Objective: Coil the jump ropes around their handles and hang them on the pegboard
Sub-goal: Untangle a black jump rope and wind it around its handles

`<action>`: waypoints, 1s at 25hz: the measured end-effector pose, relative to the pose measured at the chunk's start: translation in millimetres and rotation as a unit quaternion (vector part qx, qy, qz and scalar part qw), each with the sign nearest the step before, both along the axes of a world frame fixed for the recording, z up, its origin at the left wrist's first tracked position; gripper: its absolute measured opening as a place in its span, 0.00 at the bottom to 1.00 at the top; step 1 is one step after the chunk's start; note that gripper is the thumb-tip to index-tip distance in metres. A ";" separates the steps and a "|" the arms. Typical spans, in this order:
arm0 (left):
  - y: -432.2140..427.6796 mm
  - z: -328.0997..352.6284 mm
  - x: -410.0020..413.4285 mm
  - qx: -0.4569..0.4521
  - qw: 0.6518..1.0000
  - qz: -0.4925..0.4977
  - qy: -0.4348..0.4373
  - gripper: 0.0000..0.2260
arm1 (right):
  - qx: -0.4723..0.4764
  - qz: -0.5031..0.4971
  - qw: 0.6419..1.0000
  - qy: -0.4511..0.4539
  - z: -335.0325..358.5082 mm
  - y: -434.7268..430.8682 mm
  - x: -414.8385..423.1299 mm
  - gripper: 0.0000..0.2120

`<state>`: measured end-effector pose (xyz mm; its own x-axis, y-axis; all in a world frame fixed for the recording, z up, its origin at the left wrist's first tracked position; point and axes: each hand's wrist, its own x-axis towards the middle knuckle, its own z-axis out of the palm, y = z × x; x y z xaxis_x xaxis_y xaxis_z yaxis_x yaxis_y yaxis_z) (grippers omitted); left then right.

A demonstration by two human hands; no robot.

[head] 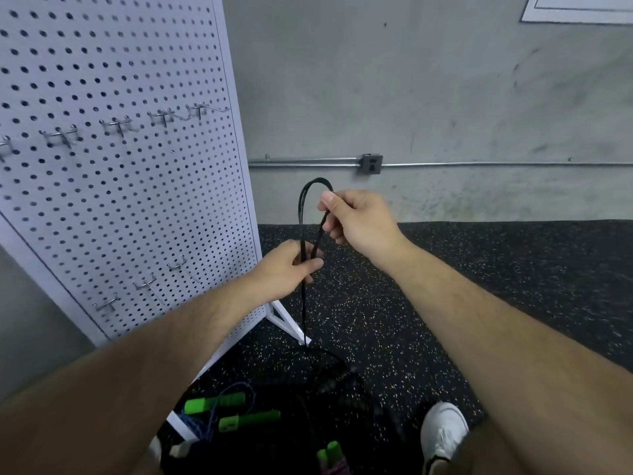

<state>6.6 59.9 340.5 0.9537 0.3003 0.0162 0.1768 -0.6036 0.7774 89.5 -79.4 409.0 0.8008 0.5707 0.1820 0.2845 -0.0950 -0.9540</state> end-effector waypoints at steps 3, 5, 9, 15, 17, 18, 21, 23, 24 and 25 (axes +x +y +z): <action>2.0 11.1 2.5 -0.003 1.000 0.029 -0.007 0.04 | 0.007 0.025 0.999 0.026 -7.7 5.2 3.1 0.11; 7.4 25.6 3.0 -0.007 0.998 0.059 -0.038 0.06 | -0.059 0.053 0.996 0.040 -16.1 6.1 0.9 0.11; 18.1 55.2 -2.4 -0.052 0.989 0.084 -0.112 0.08 | -0.262 0.152 0.952 -0.042 -41.8 16.9 -12.6 0.15; 36.6 59.6 -6.6 -0.094 0.978 0.072 -0.175 0.12 | -0.232 0.076 0.968 -0.061 -48.8 34.3 -13.1 0.11; 40.2 54.2 -10.1 -0.104 0.986 0.041 -0.126 0.14 | -0.207 0.067 0.974 -0.057 -37.3 33.6 -9.6 0.08; 39.9 49.6 -12.7 -0.110 0.990 0.021 -0.086 0.13 | -0.189 0.062 0.979 -0.052 -31.2 33.9 -7.1 0.07; 34.3 33.1 -18.1 -0.142 0.989 -0.042 0.008 0.11 | -0.121 0.042 0.992 -0.017 -16.7 34.9 0.8 0.10; 24.4 25.8 -19.4 -0.121 0.988 -0.088 0.030 0.10 | -0.097 0.031 0.995 -0.002 -12.9 32.8 4.6 0.13; 19.4 23.3 -18.0 -0.112 0.990 -0.087 0.027 0.09 | -0.091 0.032 0.995 -0.001 -11.9 31.1 6.0 0.13; 14.4 23.4 -16.7 -0.112 0.991 -0.073 0.015 0.09 | -0.082 0.034 0.996 -0.002 -10.4 29.0 7.1 0.13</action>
<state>-10.1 74.3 363.9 0.9864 0.1514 -0.0646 0.1256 -0.4382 0.8900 96.6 -50.4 398.5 0.7589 0.6457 0.0844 0.2993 -0.2307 -0.9258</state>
